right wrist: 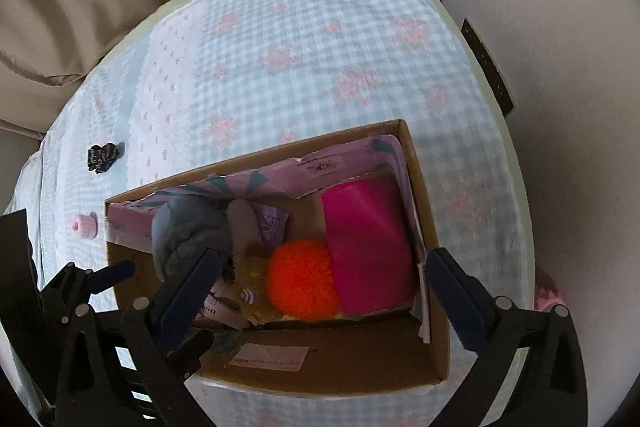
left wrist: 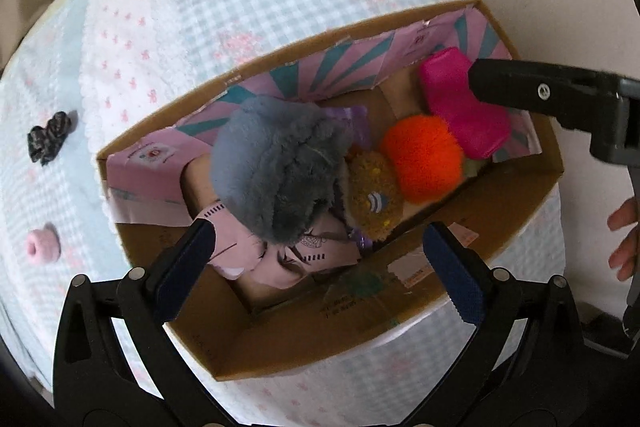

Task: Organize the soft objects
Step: 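Open both tools to drop the hat and pouch into the box, then move the left tool to the pink fuzzy ring while the right tool approaches the black scrunchie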

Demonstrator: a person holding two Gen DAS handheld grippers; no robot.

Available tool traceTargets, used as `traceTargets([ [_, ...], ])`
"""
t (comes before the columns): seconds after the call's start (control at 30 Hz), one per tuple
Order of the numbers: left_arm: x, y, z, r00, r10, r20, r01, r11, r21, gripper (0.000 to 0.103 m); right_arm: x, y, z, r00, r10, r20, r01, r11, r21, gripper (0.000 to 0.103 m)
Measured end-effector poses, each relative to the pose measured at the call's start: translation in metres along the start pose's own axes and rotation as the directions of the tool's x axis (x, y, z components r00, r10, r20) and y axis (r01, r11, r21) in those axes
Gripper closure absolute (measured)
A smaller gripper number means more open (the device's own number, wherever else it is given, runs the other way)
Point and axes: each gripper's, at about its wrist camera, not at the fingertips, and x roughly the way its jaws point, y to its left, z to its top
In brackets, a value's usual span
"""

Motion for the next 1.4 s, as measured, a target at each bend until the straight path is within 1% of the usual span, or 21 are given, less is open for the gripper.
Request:
traceTargets([
  [0.1,-0.015,0.0,-0.002,0.999,0.021,0.042,-0.021,1.0,-0.007,0.0,-0.01,0.003,-0.002,1.0,0.01,0.017,-0.01,1.0,-0.003,0.0],
  [0.17,-0.029,0.001,-0.007,0.996,0.041,0.074,-0.04,0.999,-0.013,0.0,-0.015,0.004,-0.002,1.0,0.014,0.002,-0.014,1.0,0.0,0.0],
  [0.2,-0.033,0.001,-0.007,0.996,0.043,0.083,-0.042,0.999,-0.016,0.0,-0.019,0.005,-0.004,1.0,0.013,-0.006,-0.013,1.0,0.001,0.0],
  [0.27,-0.046,0.002,-0.01,0.994,0.045,0.104,-0.043,0.999,-0.019,0.0,-0.03,0.01,-0.007,1.0,0.014,0.008,-0.014,1.0,-0.005,0.0],
  [0.4,-0.081,0.006,-0.022,0.984,0.053,0.17,-0.049,0.998,-0.027,0.0,-0.059,0.021,-0.016,0.999,-0.015,0.051,0.016,1.0,-0.024,0.0],
  [0.5,-0.107,0.011,-0.035,0.976,0.052,0.211,-0.043,0.998,-0.05,0.0,-0.088,0.034,-0.027,0.994,-0.055,0.091,0.057,0.998,-0.027,0.0],
  [0.57,-0.126,0.016,-0.046,0.969,0.057,0.242,-0.043,0.997,-0.065,0.0,-0.105,0.043,-0.035,0.991,-0.074,0.115,0.077,0.997,-0.028,0.0],
  [0.6,-0.139,0.019,-0.054,0.962,0.062,0.265,-0.044,0.996,-0.072,0.0,-0.116,0.049,-0.04,0.988,-0.081,0.129,0.086,0.996,-0.029,0.0],
  [0.77,-0.187,0.035,-0.083,0.939,0.093,0.332,-0.064,0.993,-0.096,0.0,-0.164,0.078,-0.063,0.975,-0.085,0.206,0.098,0.994,-0.052,0.0],
  [0.87,-0.217,0.049,-0.104,0.92,0.122,0.373,-0.082,0.989,-0.121,0.0,-0.192,0.098,-0.079,0.964,-0.069,0.258,0.087,0.994,-0.061,0.0],
  [0.9,-0.23,0.056,-0.113,0.911,0.133,0.39,-0.087,0.987,-0.132,0.0,-0.197,0.103,-0.083,0.961,-0.071,0.266,0.09,0.994,-0.06,0.0],
  [1.0,-0.255,0.076,-0.134,0.894,0.143,0.425,-0.078,0.983,-0.166,0.0,-0.219,0.127,-0.102,0.949,-0.069,0.309,0.094,0.993,-0.068,0.0],
  [1.1,-0.279,0.102,-0.16,0.875,0.177,0.451,-0.082,0.972,-0.222,0.0,-0.234,0.147,-0.117,0.939,-0.044,0.34,0.074,0.994,-0.075,0.0],
  [1.17,-0.288,0.116,-0.173,0.864,0.204,0.46,-0.092,0.963,-0.254,0.0,-0.24,0.162,-0.124,0.935,-0.036,0.353,0.073,0.993,-0.092,0.0],
  [1.23,-0.296,0.136,-0.188,0.851,0.248,0.464,-0.108,0.946,-0.307,0.0,-0.242,0.179,-0.127,0.929,-0.021,0.371,0.072,0.99,-0.124,0.0],
  [1.37,-0.299,0.175,-0.209,0.836,0.311,0.451,-0.117,0.906,-0.408,0.0,-0.237,0.209,-0.123,0.923,0.03,0.385,0.045,0.982,-0.185,0.0],
  [1.4,-0.298,0.184,-0.214,0.83,0.331,0.45,-0.123,0.893,-0.432,0.0,-0.234,0.216,-0.12,0.922,0.042,0.385,0.039,0.979,-0.201,0.0],
])
